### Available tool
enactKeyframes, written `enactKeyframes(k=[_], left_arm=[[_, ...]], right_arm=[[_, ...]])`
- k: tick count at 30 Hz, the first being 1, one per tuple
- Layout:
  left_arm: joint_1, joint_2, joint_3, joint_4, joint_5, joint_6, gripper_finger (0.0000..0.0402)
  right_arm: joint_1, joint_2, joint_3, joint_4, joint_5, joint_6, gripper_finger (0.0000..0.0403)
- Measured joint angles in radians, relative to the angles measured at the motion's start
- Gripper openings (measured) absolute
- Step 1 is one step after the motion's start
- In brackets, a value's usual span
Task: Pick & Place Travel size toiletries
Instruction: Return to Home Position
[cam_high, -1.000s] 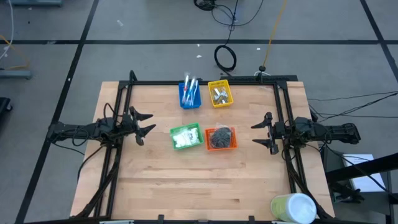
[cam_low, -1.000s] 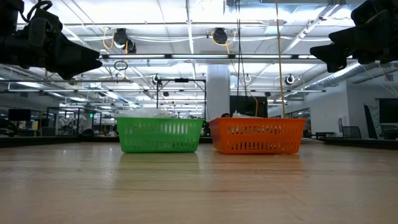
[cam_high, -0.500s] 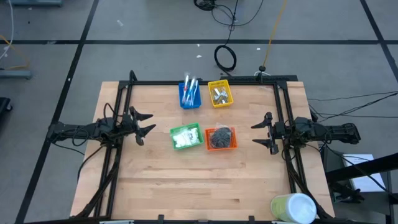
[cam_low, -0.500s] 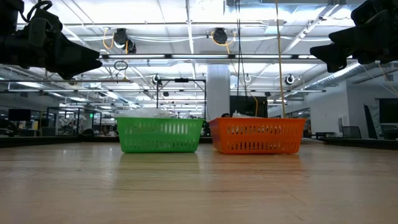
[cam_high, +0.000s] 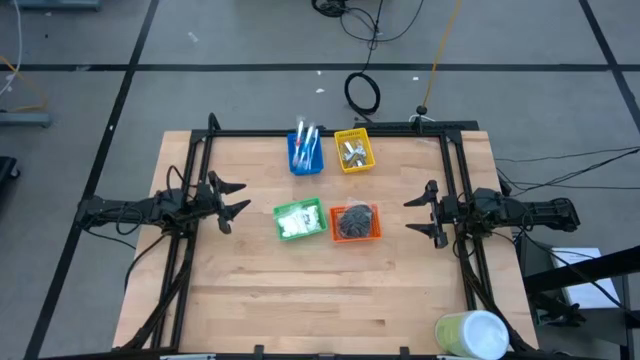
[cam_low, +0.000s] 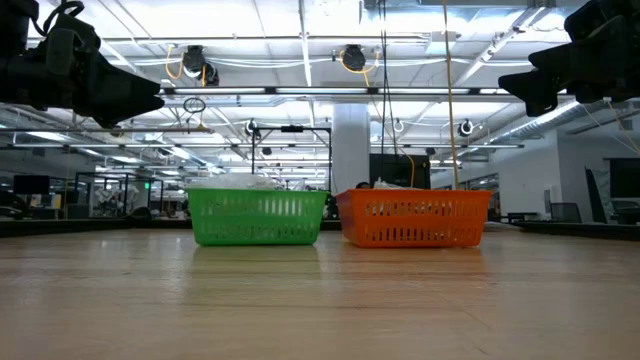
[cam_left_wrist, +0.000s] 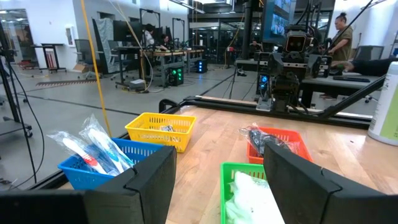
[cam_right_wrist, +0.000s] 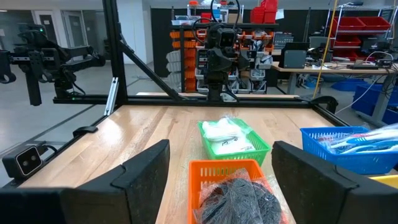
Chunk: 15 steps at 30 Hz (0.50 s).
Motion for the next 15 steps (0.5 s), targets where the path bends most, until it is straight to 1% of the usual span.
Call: enactKeyframes(k=[9,15], left_arm=[[0.0,0.0,0.0,0.0,0.0,0.0,0.0239],[0.0,0.0,0.0,0.0,0.0,0.0,0.0239]], right_arm=[[0.0,0.0,0.0,0.0,0.0,0.0,0.0267],[0.0,0.0,0.0,0.0,0.0,0.0,0.0271]])
